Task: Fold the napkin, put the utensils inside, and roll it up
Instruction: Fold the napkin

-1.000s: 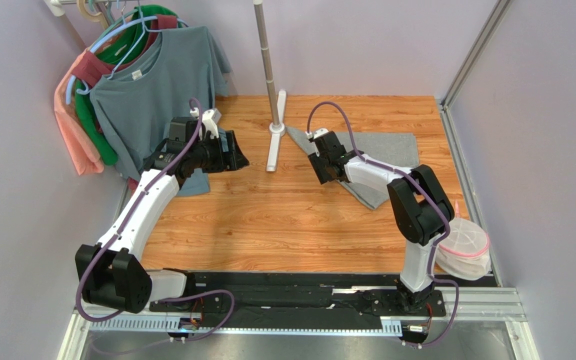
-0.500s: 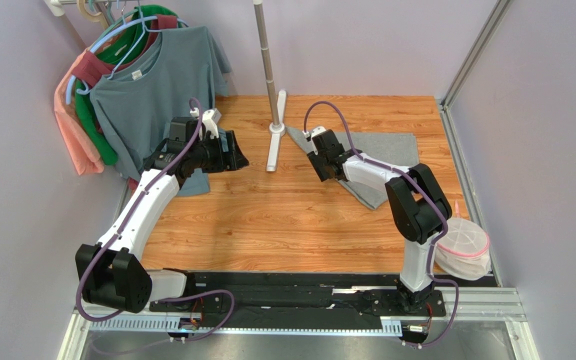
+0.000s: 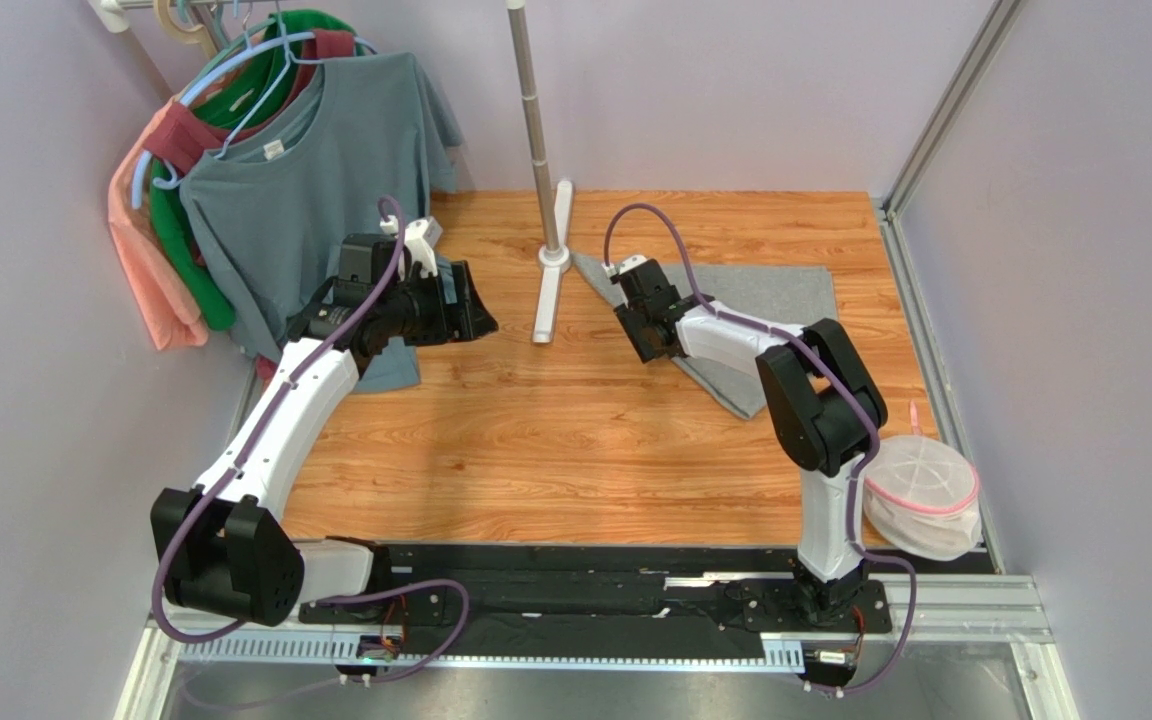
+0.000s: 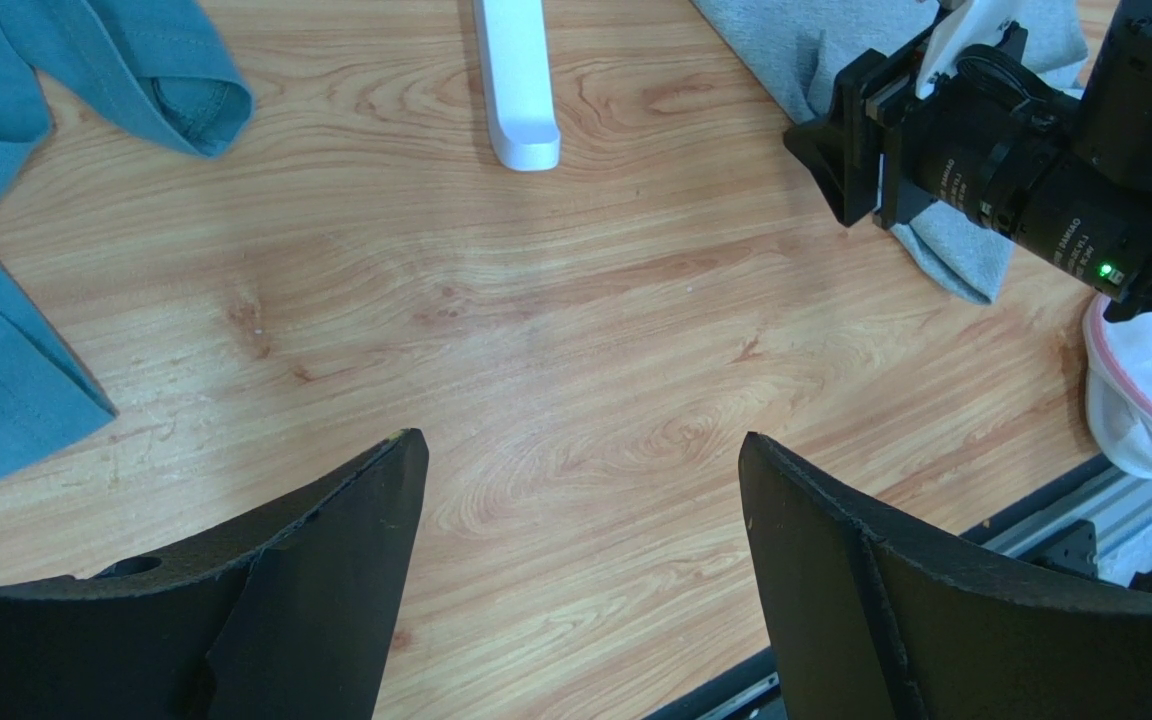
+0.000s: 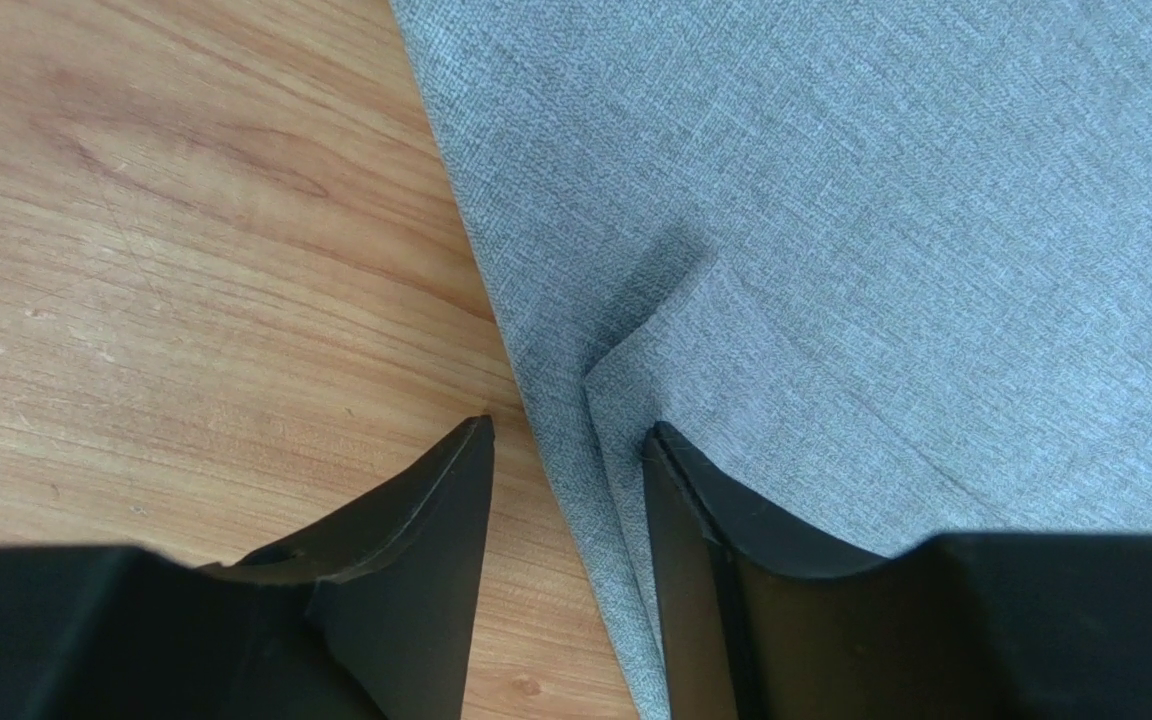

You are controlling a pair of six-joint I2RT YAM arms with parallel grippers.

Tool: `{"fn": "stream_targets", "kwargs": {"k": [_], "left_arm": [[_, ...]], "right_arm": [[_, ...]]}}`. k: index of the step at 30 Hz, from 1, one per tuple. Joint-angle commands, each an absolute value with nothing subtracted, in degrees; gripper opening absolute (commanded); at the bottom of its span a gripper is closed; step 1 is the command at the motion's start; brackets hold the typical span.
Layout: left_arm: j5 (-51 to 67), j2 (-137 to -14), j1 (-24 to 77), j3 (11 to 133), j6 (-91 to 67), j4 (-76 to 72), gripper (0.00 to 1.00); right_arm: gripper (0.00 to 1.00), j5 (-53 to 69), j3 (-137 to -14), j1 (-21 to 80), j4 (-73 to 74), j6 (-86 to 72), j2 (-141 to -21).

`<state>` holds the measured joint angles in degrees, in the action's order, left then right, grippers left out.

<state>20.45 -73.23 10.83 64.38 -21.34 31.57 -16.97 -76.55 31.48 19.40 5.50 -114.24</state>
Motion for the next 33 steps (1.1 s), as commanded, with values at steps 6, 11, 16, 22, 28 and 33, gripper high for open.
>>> {"fn": "stream_targets", "kwargs": {"k": [6,11,16,22,28,33], "left_arm": [[21.09,-72.60,10.55,65.21,-21.09,31.03,0.85],[21.97,-72.77,10.63,65.13,-21.27,31.02,0.85],[21.88,-72.42,10.63,65.13,-21.01,30.85,0.85],[22.24,-72.16,10.63,65.13,-21.18,30.67,0.85],[22.41,-72.07,10.55,64.95,-21.44,30.50,0.85],[22.68,-72.33,10.63,64.78,-21.97,30.50,0.85]], "right_arm": [[0.27,-17.58,-80.86,31.82,23.55,3.52,-116.71],[0.21,-17.32,-82.79,31.64,26.01,2.64,-118.74],[0.13,-16.00,-85.16,31.29,28.74,2.20,-120.58],[0.00,-14.94,-85.96,31.38,31.81,2.20,-121.29],[0.00,-14.15,-82.89,31.38,34.01,0.71,-117.34],[0.00,-11.34,-77.00,32.25,33.66,-2.02,-113.74]]}}
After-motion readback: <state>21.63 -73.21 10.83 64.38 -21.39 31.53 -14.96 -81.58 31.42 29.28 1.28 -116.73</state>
